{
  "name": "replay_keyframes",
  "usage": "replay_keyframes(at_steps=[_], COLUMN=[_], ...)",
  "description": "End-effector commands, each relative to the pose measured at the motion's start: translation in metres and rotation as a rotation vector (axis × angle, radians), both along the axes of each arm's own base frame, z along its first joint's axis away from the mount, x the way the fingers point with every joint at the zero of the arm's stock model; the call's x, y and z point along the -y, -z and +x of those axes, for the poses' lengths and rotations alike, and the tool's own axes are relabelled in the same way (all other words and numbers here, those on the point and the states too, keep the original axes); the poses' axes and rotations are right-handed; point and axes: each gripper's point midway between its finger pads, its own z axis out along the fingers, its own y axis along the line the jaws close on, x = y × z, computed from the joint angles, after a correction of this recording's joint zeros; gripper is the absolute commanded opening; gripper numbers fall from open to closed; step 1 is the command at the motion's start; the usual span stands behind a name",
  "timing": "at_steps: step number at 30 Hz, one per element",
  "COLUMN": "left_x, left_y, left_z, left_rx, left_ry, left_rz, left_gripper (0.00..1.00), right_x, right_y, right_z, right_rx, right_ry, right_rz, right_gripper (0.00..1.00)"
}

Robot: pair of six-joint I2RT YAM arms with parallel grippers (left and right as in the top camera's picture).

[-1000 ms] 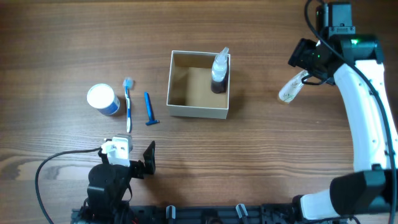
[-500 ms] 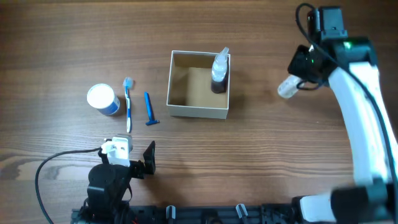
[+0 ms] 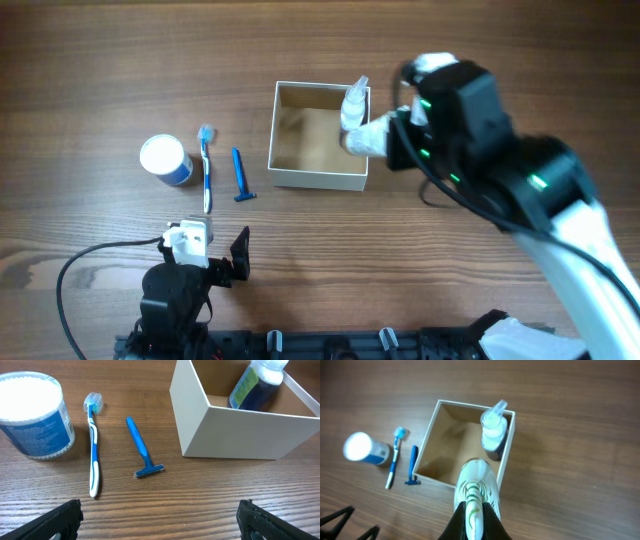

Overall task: Pack container
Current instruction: 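Carry the tube with the right gripper and drop it into the box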

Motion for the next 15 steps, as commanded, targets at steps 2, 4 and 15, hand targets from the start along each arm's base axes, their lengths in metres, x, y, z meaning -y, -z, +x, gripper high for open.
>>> replay_keyframes(at_steps=[2,4,15], left_x=[0.001,0.001,0.001], left_y=[-0.001,-0.001,-0.001], left_z=[0.0,0.0,0.0], left_rx=[0.011,0.011,0.011], left_ry=[0.014,0.014,0.014], left_rz=[0.008,0.008,0.008], left_gripper=[1.0,1.0,1.0], right_x=[-0.029,-0.041,-0.038], right_y=[0.03,0.054,0.126], right_z=[0.034,0.045,0.072], right_rx=[-0.04,-0.092,-0.188], right_ry=[-0.029,-0.044,-0.012], right_rz=[-0.012,-0.027,-0.203], right_gripper=[0.04,0.04,0.18])
